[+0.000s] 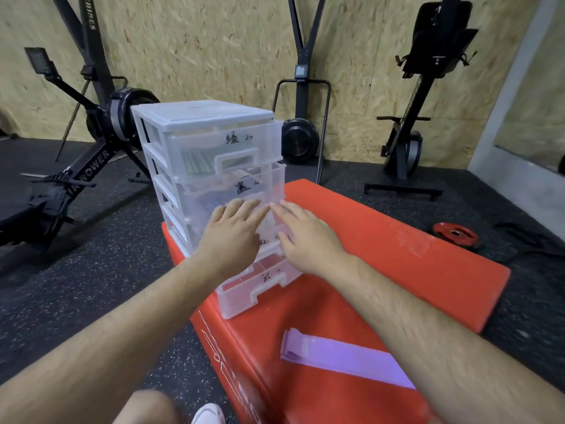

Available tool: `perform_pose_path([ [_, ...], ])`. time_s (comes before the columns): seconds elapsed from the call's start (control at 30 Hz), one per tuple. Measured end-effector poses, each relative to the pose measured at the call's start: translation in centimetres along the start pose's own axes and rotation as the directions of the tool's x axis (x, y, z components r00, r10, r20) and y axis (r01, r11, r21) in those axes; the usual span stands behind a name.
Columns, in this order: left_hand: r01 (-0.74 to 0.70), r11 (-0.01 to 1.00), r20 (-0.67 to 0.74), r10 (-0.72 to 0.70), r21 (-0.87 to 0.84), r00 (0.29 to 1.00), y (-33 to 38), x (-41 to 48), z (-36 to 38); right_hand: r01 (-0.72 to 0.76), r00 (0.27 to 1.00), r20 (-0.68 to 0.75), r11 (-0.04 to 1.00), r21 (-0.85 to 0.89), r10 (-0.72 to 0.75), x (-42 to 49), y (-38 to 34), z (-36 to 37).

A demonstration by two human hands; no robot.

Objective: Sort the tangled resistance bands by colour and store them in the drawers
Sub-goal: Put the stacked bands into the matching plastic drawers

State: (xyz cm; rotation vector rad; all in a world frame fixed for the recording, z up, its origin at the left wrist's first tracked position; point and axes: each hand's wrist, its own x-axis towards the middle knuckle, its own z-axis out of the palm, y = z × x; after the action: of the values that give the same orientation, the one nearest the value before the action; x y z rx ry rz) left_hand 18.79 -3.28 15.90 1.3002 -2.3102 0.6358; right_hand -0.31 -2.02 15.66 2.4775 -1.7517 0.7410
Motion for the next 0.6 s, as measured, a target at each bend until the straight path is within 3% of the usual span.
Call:
perform_pose_path([
  [0.33,-0.123,0.907,0.091,0.173,-0.402,0.981,14.7,-4.2,6.1,-0.183,0.975,0.116,0.980,-0.074,0.191,-15.7,8.7,0.5],
  [0.6,-0.171,0.833,0.216,0.326,-0.527,0.920,23.6,-2.1,10.8,-0.440,0.863,0.208,0.887,-0.140,0.461,-21.5,16.2,-0.1],
])
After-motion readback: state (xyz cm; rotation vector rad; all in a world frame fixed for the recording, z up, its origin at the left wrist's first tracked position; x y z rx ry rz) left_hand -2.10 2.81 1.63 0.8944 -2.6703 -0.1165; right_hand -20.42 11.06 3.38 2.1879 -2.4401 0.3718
